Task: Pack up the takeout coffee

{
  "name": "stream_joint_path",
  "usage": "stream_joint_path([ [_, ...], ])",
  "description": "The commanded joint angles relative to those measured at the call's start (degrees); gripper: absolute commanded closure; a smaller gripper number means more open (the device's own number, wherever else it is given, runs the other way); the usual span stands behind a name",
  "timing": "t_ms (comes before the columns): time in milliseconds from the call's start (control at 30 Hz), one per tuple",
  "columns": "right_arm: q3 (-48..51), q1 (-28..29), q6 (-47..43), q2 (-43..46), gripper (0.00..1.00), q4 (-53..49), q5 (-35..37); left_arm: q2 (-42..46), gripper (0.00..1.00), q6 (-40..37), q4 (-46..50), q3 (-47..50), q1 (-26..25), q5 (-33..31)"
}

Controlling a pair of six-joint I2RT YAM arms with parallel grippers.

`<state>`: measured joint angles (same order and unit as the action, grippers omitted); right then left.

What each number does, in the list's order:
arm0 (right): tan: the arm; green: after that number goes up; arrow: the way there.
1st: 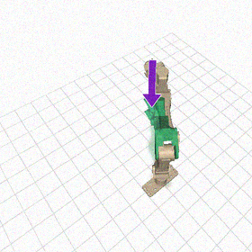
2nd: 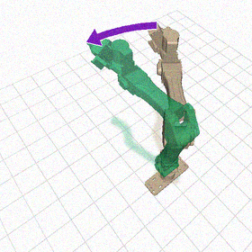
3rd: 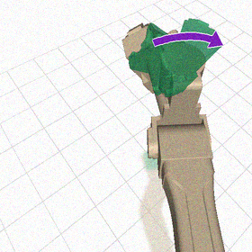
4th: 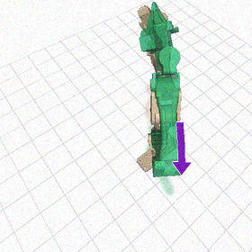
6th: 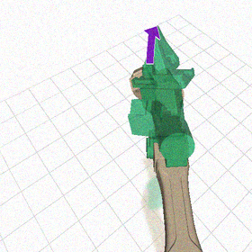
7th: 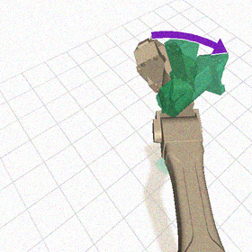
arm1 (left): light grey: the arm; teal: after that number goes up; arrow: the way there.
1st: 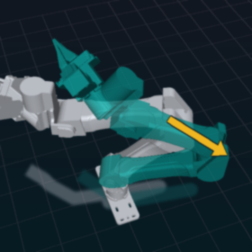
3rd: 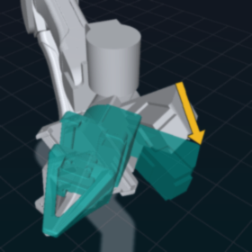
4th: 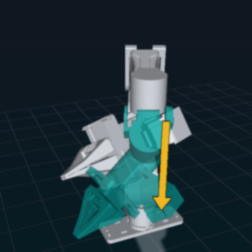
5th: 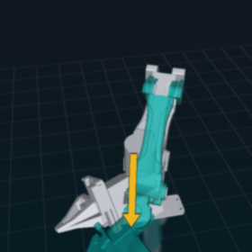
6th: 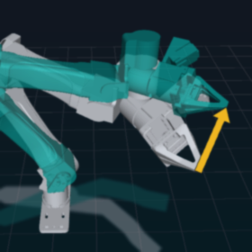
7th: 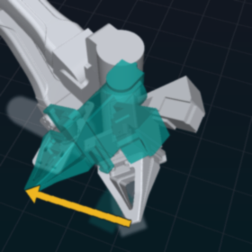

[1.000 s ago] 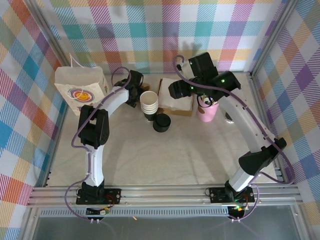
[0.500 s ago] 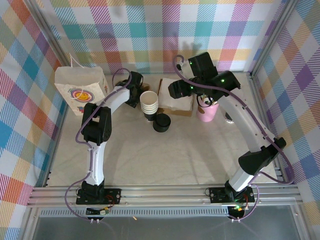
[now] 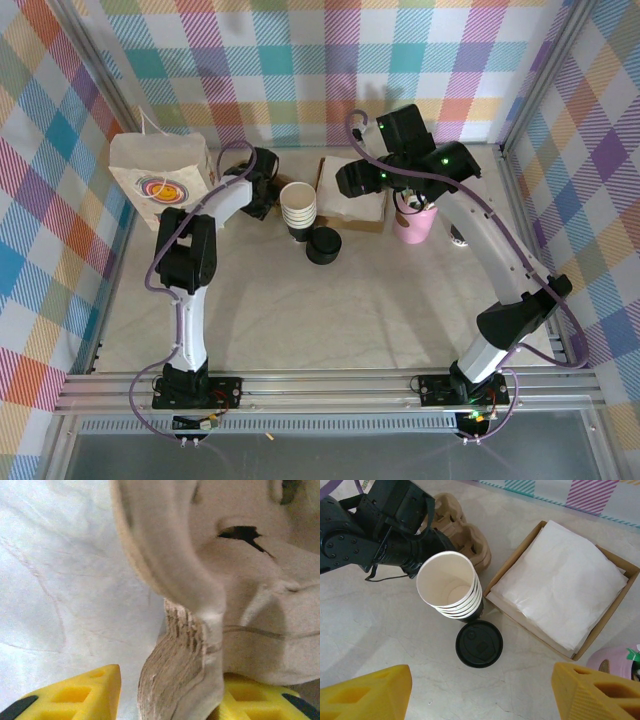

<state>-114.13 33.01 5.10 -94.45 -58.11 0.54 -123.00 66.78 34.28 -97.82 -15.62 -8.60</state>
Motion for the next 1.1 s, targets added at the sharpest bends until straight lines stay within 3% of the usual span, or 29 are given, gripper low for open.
stream_joint_path([
  [0,-1.76,-0.23,0.17,-0.47,0.26,0.27,-1.32,3.89,0.58,-2.20,1.93,2.28,1.10,-0.58],
  [1067,-2.50,1.87,1.58,-1.17,0.27,-0.01,-2.21,17.62,0.62,-13.22,0.34,22.12,2.61,6.36],
])
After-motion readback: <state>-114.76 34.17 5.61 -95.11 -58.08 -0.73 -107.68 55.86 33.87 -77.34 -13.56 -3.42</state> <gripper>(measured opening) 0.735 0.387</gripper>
